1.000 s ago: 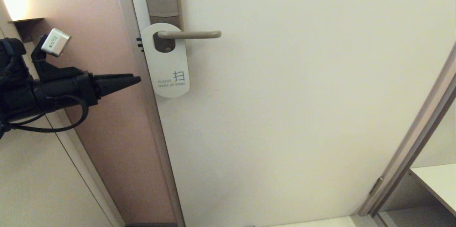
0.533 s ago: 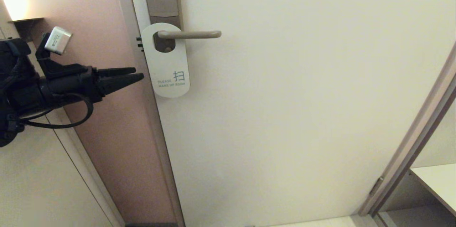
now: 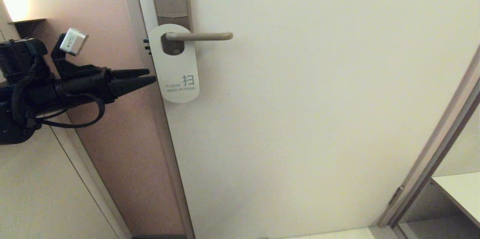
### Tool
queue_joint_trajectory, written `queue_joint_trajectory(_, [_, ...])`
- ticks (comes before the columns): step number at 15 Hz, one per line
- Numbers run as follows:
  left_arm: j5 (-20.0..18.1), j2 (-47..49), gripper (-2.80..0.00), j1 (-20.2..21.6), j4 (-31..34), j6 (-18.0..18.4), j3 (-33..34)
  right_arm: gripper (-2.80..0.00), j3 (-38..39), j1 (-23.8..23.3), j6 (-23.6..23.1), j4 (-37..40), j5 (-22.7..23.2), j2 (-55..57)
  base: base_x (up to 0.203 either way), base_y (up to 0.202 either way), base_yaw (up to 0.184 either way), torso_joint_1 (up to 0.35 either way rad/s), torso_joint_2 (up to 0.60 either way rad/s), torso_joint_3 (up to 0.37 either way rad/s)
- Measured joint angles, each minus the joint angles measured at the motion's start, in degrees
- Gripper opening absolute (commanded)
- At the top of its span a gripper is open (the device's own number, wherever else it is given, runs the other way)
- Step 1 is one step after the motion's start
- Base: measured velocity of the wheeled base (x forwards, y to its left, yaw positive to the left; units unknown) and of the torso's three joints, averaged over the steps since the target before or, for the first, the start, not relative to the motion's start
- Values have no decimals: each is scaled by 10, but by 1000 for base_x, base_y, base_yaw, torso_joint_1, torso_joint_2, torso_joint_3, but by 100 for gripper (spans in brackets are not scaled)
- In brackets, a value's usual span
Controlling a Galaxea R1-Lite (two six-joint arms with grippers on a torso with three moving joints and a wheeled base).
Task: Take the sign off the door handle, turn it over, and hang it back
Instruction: Take down the sign
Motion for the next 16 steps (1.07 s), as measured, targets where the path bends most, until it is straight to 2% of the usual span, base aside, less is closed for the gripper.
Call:
queue_joint_trajectory(5, [-7,10,0,-25,0,0,-6,-280,0,0,0,0,0,0,0,0,0,0,0,0])
queue_joint_trajectory(16, [-7,34,0,-53,0,0,-28,-280,0,0,0,0,0,0,0,0,0,0,0,0])
